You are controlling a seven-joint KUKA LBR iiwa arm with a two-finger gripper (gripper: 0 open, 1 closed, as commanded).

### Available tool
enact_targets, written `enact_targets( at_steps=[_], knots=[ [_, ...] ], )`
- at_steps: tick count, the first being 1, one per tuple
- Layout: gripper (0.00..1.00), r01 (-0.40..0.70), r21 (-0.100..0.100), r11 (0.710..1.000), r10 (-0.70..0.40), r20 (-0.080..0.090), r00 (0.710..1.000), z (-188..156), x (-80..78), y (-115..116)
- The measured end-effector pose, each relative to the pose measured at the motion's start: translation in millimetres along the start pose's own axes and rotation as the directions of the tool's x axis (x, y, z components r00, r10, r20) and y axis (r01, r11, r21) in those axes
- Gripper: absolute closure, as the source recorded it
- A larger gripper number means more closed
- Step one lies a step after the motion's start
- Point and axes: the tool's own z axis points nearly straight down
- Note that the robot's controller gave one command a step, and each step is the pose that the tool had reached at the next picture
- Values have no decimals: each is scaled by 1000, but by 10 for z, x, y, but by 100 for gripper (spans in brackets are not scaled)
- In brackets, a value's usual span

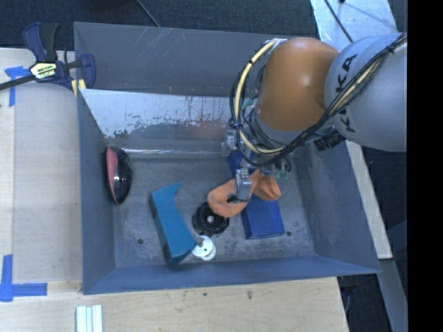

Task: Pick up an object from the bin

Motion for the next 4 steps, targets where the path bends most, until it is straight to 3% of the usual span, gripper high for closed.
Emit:
enact_targets(
  at_steps=[1, 2, 3, 4],
  knots=[
    [0, 0, 0, 1000, 0, 4, 1000, -28, -3, -1],
    [0, 114, 2, 993, -114, 18, 993, 167, 119, 51],
    [100, 244, 2, 970, -244, 18, 970, 985, 147, 95],
    [100, 244, 2, 970, -244, 18, 970, 985, 147, 95]
  ],
)
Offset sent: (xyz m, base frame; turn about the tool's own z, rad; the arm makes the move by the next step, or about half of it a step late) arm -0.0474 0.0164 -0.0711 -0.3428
